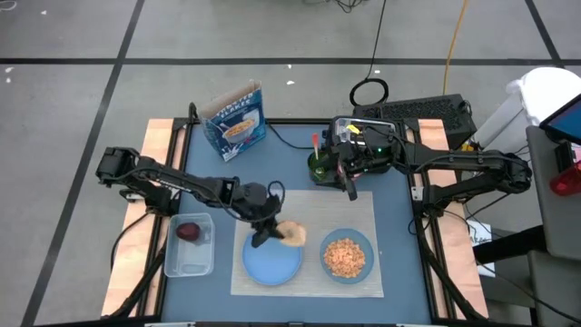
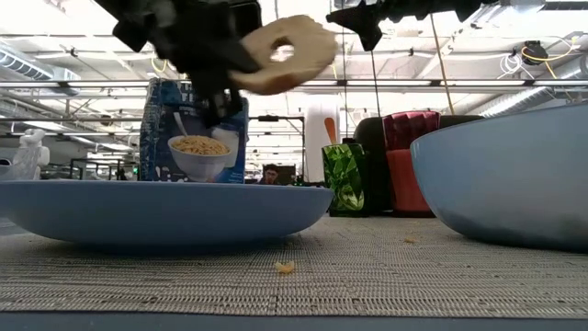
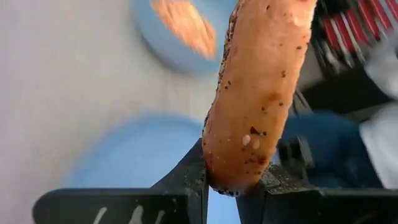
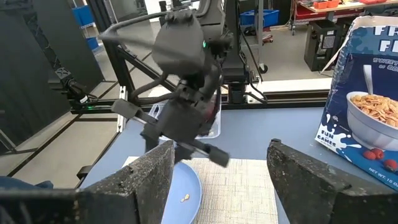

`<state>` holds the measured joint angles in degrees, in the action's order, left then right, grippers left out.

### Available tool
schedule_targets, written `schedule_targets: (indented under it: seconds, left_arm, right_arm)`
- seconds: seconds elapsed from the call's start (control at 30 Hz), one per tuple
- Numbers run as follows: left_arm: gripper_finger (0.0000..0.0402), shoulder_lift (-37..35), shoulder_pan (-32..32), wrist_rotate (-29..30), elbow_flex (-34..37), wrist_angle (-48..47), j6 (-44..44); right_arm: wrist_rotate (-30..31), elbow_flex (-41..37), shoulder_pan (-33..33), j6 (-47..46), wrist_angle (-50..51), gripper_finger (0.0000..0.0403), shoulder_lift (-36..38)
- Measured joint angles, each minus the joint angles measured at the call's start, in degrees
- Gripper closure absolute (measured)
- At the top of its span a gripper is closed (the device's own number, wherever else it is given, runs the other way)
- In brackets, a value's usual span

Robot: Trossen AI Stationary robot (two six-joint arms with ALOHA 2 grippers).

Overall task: Arrange a breakfast setting
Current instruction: Put the bagel on top of the blue plate

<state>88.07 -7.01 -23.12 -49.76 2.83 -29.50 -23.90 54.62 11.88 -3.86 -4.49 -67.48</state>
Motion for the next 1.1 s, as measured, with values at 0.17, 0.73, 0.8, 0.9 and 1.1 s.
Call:
schedule_targets:
  seconds: [0.17, 0.73, 0.8, 0.9, 1.1]
  left_arm:
    - [0.0352, 0.0, -1.0, -8.38, 0.0, -7.89, -0.02]
    - [0.0353, 0.0, -9.85, -0.19, 0.0, -14.25, -3.34]
    - [0.0353, 0.0, -10.49, 1.51, 0.0, -14.07, -4.27]
    - [0.0353, 0.35, -11.09, 3.88, 0.0, -13.95, -5.25]
    - [0.0354, 4.98, -11.16, 4.63, -0.02, -12.74, -8.24]
  right_arm:
    - [0.0, 0.01, 0.0, 0.0, 0.0, 0.0156, 0.0]
    - [0.02, 0.01, 0.0, 0.02, 0.02, 0.0156, 0.0]
    - [0.02, 0.01, 0.0, 0.02, 0.02, 0.0156, 0.0]
    - [0.01, 0.01, 0.0, 0.01, 0.02, 0.0156, 0.0]
    - [0.02, 0.01, 0.0, 0.02, 0.02, 0.0156, 0.0]
